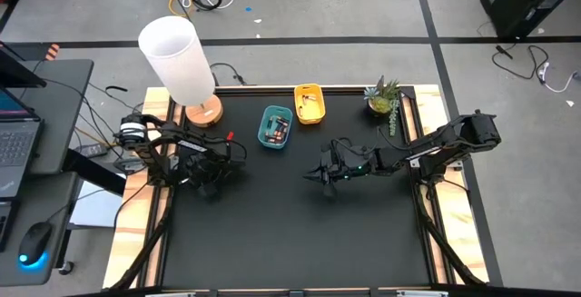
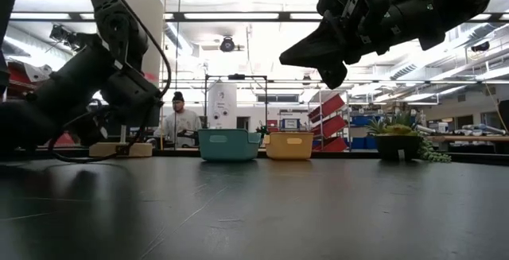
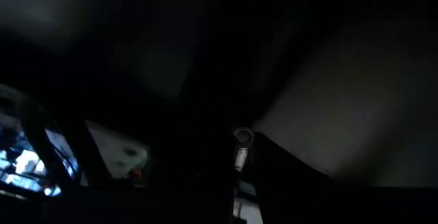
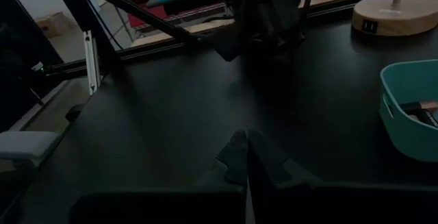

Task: Sort batteries
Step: Put the silver black battery into the yellow bin

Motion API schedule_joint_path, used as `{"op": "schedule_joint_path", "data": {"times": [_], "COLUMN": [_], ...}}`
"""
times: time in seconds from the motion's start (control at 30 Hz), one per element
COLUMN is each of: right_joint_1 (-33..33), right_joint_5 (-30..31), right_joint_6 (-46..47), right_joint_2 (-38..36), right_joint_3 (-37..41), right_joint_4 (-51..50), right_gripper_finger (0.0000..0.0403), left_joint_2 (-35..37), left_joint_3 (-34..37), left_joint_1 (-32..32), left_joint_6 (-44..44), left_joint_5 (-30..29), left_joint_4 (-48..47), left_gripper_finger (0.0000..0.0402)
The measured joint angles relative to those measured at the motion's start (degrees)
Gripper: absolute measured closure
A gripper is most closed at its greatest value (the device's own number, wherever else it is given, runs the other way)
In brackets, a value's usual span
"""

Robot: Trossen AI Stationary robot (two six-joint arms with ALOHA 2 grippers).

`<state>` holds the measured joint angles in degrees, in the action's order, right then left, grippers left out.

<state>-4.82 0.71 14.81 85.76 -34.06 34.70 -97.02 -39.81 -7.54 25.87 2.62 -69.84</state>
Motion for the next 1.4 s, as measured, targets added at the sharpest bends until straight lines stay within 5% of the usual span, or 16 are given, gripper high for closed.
{"op": "schedule_joint_path", "data": {"times": [0.3, 0.77, 0.93, 1.27, 1.4], "right_joint_1": [0.02, 0.8, 1.27, 2.32, 2.29], "right_joint_5": [0.01, 0.28, 1.16, 2.78, 2.82], "right_joint_6": [0.01, 0.0, -0.9, -3.87, -3.27], "right_joint_2": [0.0, 0.0, -0.02, -0.02, -0.02], "right_joint_3": [0.0, -0.02, -0.02, -0.02, -0.02], "right_joint_4": [-0.35, -2.73, -7.01, -15.8, -16.05], "right_gripper_finger": [0.0402, 0.0401, 0.0402, 0.0402, 0.0401], "left_joint_2": [5.15, 6.61, 6.63, -0.58, -6.23], "left_joint_3": [-5.74, -27.7, -31.23, -31.17, -32.3], "left_joint_1": [0.21, -0.89, -3.31, -12.53, -16.12], "left_joint_6": [0.06, -7.07, -19.22, -33.92, -37.95], "left_joint_5": [1.0, -5.52, -15.95, -13.15, -7.62], "left_joint_4": [-3.06, 7.54, 20.99, 65.39, 73.23], "left_gripper_finger": [0.0356, 0.0354, 0.0355, 0.0357, 0.0357]}}
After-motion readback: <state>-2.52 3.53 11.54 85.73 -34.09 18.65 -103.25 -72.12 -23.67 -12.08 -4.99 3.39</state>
